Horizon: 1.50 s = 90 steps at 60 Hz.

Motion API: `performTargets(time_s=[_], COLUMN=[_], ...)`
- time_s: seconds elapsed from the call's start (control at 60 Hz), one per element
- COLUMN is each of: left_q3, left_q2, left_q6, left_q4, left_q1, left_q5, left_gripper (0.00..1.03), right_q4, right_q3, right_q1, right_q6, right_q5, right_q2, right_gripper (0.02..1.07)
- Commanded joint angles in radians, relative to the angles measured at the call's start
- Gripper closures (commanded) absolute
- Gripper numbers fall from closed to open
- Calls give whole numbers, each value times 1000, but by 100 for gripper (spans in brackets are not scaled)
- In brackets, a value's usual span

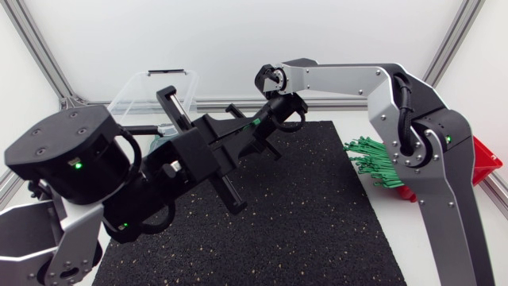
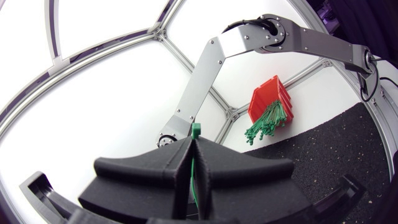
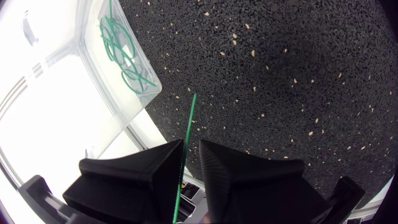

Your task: Take a green cable tie from the red box, thread the tail through the head to close it, then place it in the transparent bin on the left.

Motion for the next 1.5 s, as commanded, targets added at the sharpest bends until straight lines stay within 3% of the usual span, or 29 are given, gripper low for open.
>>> performTargets(time_s=[0.0,0.35,0.483,0.95,1.15,1.3,1.483], left_q3=[-31,-40,-40,-52,-28,43,66], left_q2=[-20,-36,-34,-103,-161,-212,-234], left_q6=[-15,-18,-18,-81,-170,-315,-417], left_q4=[19,19,19,-9,-141,-330,-414], left_q1=[-8,-20,-29,-20,14,118,199], left_q5=[5,1,-5,-7,61,245,392], left_gripper=[100,100,100,100,100,100,100], right_q4=[-2,16,18,35,35,39,59], right_q3=[-22,-72,-77,-89,-84,-86,-130], right_q1=[-10,-7,-4,-4,16,19,30], right_q6=[-10,-21,-24,-91,-171,-219,-279], right_q5=[-7,-8,-10,48,103,142,169], right_q2=[-30,-69,-78,-119,-118,-128,-161], right_gripper=[83,91,101,101,101,101,101])
